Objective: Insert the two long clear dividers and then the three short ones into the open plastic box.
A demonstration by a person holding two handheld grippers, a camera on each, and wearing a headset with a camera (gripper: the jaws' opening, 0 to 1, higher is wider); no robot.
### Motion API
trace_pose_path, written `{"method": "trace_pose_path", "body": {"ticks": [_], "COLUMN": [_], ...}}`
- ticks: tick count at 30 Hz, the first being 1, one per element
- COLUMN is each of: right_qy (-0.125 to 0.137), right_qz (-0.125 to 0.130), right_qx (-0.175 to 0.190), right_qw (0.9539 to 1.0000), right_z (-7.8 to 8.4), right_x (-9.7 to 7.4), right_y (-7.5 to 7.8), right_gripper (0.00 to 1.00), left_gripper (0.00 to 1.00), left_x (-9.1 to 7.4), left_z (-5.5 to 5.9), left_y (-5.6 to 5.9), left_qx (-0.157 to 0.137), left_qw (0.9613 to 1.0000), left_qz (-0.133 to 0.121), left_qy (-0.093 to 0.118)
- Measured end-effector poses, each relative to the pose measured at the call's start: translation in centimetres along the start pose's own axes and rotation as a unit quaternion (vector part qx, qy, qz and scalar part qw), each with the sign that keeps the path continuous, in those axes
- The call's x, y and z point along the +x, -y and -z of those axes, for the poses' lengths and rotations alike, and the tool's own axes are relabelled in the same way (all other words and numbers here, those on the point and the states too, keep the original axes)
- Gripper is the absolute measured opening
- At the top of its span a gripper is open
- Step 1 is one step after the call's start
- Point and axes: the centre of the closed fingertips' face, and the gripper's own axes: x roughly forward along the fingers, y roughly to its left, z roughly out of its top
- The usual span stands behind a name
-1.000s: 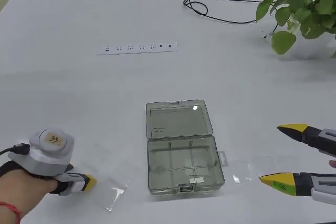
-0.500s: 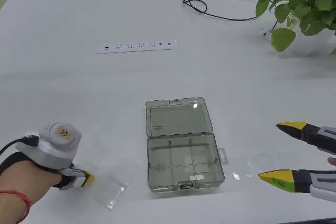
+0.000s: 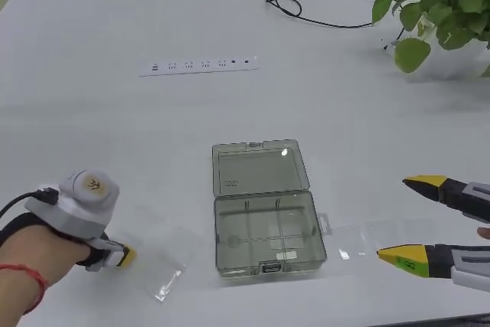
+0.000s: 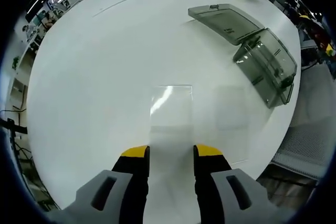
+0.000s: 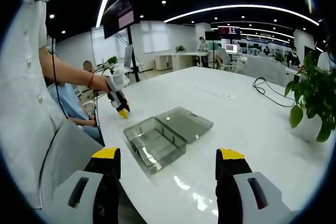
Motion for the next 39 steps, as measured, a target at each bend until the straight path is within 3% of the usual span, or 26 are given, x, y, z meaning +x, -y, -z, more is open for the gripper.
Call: {"method": "trace_pose_path", "body": {"ticks": [8, 25, 31, 39], "right_qy": [0.002, 0.002, 0.006, 0.015], "right_qz": [0.000, -0.002, -0.003, -0.006], "right_qx": [0.001, -0.002, -0.001, -0.005], "right_qw": [1.0000, 1.0000, 1.0000, 0.9999], "right_z": [0.0, -0.4, -0.9, -2.2], "right_x": [0.0, 0.0, 0.0, 0.3], "right_y": [-0.1, -0.4, -0.6, -1.1], "right_gripper": [0.74, 0.73, 0.73, 0.73], "left_gripper": [0.31, 0.30, 0.30, 0.30], "left_x": [0.2, -0.3, -1.2, -3.0], "left_z": [0.0, 0.4, 0.3, -0.7], "left_y": [-0.1, 0.2, 0.8, 1.8], "left_qx": [-0.010, -0.021, -0.038, -0.076], "left_qw": [0.9999, 0.9994, 0.9981, 0.9921], "left_qz": [0.008, 0.012, 0.022, 0.040], "left_qy": [0.000, 0.023, 0.043, 0.092]}}
